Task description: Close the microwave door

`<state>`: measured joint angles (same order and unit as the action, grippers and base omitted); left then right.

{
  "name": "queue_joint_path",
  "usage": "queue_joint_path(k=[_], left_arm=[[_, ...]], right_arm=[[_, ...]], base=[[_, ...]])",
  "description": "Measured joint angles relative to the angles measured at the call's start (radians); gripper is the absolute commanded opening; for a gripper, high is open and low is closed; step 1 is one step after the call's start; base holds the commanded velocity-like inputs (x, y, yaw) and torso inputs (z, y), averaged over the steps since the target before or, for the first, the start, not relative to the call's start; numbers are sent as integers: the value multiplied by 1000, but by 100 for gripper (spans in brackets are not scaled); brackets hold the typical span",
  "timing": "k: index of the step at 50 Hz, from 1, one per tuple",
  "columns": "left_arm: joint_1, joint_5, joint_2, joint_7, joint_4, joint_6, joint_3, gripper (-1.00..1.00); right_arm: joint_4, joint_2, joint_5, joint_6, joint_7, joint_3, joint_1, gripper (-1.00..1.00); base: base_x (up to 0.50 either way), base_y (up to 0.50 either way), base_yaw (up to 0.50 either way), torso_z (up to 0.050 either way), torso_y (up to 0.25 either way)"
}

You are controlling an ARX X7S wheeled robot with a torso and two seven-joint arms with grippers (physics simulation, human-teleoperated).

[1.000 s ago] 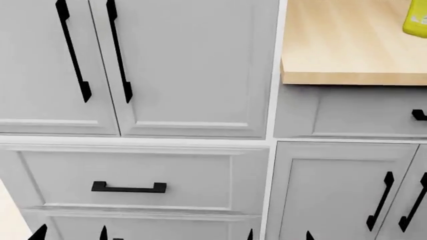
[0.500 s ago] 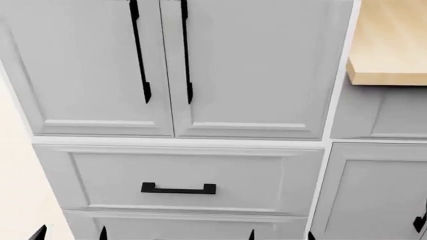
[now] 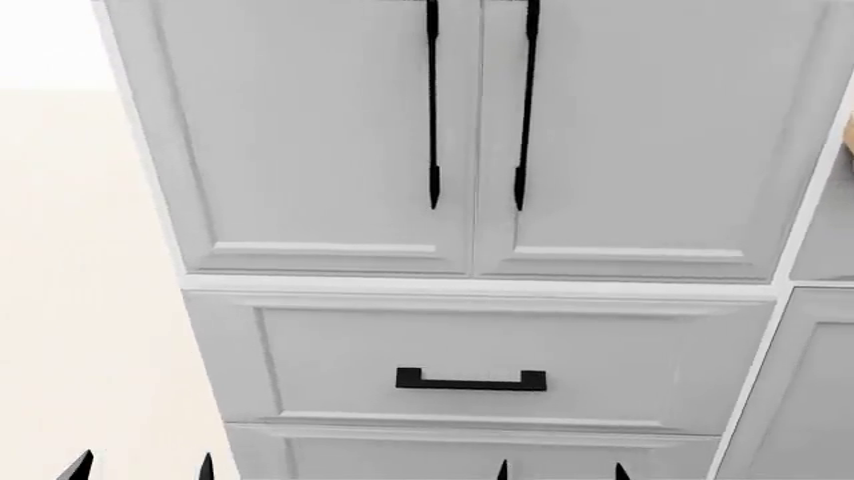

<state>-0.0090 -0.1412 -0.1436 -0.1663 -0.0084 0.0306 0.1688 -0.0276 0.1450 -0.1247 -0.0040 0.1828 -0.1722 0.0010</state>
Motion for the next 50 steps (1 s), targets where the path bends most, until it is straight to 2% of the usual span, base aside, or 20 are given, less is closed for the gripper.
queue_joint_path(k=[50], left_arm=[[-6,-26,-27,-31,5,1,34,100]], right_arm=[[7,26,-23,-6,31,-33,8,100]], base=[[0,500,0,0,0]])
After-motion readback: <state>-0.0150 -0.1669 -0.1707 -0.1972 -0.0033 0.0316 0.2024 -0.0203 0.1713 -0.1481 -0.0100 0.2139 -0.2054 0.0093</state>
